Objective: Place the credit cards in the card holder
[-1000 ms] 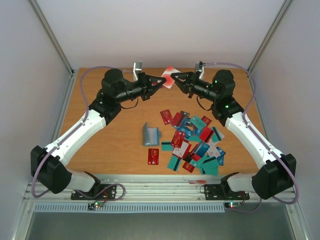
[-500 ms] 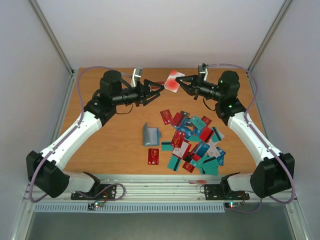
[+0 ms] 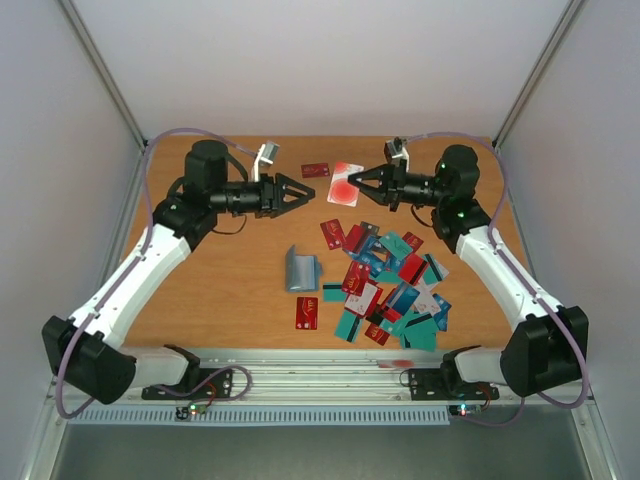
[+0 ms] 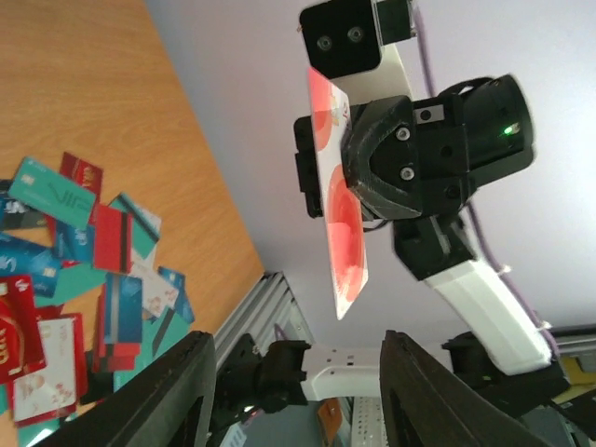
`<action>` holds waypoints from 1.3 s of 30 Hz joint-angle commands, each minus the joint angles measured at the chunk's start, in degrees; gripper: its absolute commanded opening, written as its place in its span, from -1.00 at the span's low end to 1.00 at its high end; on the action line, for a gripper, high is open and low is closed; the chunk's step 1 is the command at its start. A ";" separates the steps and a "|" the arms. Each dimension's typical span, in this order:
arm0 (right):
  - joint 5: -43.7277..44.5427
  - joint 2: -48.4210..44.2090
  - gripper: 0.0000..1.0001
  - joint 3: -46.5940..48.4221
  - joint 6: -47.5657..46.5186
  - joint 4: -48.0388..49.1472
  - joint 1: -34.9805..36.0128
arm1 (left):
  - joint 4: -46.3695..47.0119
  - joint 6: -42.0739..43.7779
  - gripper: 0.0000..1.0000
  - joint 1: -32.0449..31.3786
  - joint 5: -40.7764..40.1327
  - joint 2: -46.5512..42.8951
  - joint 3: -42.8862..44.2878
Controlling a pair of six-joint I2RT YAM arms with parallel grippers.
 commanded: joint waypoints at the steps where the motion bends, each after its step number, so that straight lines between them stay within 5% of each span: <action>1: 4.27 -1.99 -0.97 5.16 -23.73 -34.15 0.39 | -17.88 14.67 -0.05 -0.70 -4.56 2.61 4.81; 5: 9.92 -1.09 -0.97 8.99 -36.20 -53.55 2.23 | -31.83 24.76 -0.31 -1.90 -13.81 4.97 5.39; 15: 22.21 2.39 -0.98 8.51 -45.26 -67.84 5.05 | -41.26 30.24 -0.40 -11.35 -28.96 16.69 7.64; 29: 23.83 6.13 -0.98 8.78 -49.26 -71.48 5.30 | -44.43 25.91 -0.45 -14.36 -40.40 31.02 13.82; 39: 19.88 8.43 -0.98 8.35 -50.54 -69.81 5.81 | -45.41 24.79 -0.46 -14.28 -48.99 30.86 11.93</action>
